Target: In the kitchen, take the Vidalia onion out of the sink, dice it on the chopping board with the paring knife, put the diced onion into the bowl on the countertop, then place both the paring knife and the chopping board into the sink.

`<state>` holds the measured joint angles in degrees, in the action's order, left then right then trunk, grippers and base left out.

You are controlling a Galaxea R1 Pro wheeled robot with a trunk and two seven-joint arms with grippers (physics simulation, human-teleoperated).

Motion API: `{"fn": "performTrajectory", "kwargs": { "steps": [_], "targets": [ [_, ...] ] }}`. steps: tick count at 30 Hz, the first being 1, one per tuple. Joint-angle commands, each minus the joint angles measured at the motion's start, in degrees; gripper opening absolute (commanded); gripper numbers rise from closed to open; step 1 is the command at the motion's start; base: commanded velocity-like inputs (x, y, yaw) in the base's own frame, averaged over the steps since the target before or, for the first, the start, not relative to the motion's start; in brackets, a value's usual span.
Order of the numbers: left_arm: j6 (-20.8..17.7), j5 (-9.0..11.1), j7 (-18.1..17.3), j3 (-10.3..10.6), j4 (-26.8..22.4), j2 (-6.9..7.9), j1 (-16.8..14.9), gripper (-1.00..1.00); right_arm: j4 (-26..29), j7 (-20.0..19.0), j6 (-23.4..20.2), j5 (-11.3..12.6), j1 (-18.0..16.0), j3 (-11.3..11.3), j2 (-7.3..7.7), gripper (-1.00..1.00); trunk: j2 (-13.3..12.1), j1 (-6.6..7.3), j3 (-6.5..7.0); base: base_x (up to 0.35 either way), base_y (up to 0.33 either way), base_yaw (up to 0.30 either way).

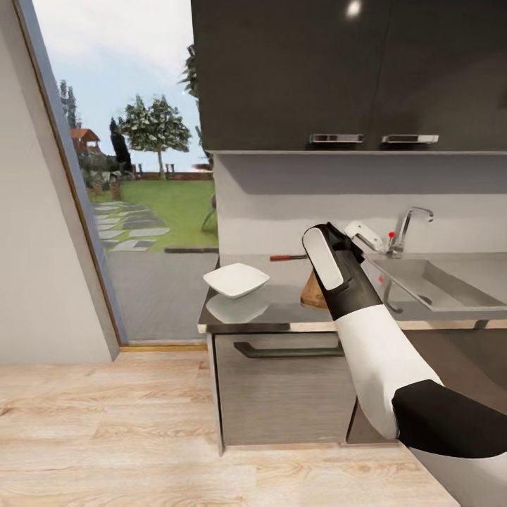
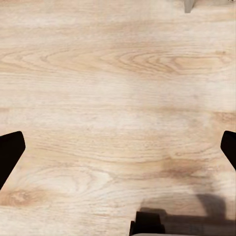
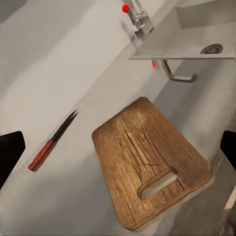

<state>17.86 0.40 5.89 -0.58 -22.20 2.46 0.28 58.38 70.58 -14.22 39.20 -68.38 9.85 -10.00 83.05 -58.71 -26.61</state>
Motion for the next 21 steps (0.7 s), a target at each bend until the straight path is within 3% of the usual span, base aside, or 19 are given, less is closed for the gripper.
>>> {"fn": "performTrajectory", "kwargs": {
  "steps": [1, 21],
  "targets": [
    [0.07, 0.04, 0.09, -0.02, -0.11, 0.00, 0.03, 1.00, 0.00, 0.55, -0.58, 0.63, -0.16, 0.03, 0.00, 1.00, 0.03, -0.01, -0.05, 0.077, -0.028, 0.000],
    [0.07, 0.04, 0.09, 0.05, -0.13, 0.07, 0.03, 1.00, -0.01, 1.79, -0.21, 2.09, -0.36, 0.08, 0.00, 1.00, 0.03, -0.01, 0.07, 0.008, -0.003, -0.019]
  ]
}}
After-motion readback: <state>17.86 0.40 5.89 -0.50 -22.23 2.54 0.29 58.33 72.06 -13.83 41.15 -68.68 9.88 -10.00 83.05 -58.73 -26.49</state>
